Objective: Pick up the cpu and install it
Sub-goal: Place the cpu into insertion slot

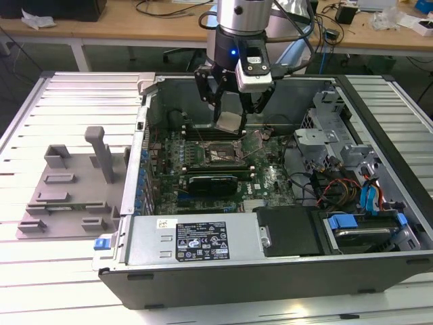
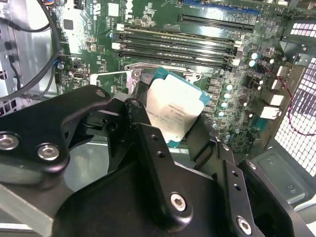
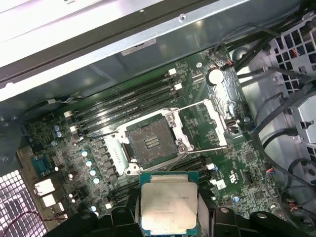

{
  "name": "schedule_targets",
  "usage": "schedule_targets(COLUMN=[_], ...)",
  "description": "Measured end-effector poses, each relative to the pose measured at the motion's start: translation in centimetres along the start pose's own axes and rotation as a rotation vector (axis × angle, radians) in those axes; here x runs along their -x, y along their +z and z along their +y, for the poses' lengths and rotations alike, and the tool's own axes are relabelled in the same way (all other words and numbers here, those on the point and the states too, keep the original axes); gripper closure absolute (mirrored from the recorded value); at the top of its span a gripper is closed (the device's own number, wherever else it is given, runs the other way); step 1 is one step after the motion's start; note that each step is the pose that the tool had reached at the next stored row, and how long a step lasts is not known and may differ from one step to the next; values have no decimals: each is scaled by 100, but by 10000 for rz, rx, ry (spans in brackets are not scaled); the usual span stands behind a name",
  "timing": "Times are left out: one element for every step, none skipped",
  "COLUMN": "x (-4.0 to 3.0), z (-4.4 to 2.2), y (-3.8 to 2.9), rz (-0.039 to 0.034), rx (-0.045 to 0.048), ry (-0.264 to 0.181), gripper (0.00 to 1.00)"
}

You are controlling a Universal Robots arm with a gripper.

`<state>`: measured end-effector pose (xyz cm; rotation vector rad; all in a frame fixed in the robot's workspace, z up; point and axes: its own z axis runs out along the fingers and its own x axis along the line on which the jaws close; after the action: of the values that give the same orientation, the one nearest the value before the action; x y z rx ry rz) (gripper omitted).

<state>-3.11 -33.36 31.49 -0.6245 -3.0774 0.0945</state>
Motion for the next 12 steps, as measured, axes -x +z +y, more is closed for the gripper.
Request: schedule_targets(x=[0, 1, 1, 1, 1, 1, 1, 1, 1, 0, 1, 1], z=[0, 0, 0, 0, 0, 0, -1, 0, 0, 0, 0, 0], y=[1, 3, 3, 2, 2, 2, 2, 2, 2, 2, 3, 3], rz=[10, 11, 4, -3, -9, -12, -13, -15, -16, -21, -23, -29], rx=[-8, -25, -61, -90, -112, -128, -138, -151, -163, -192, -208, -241], ry=[200, 352, 471, 559, 623, 684, 734, 798, 858, 965, 1040, 1182], gripper=[45, 45, 45, 45, 45, 45, 45, 45, 45, 45, 45, 45])
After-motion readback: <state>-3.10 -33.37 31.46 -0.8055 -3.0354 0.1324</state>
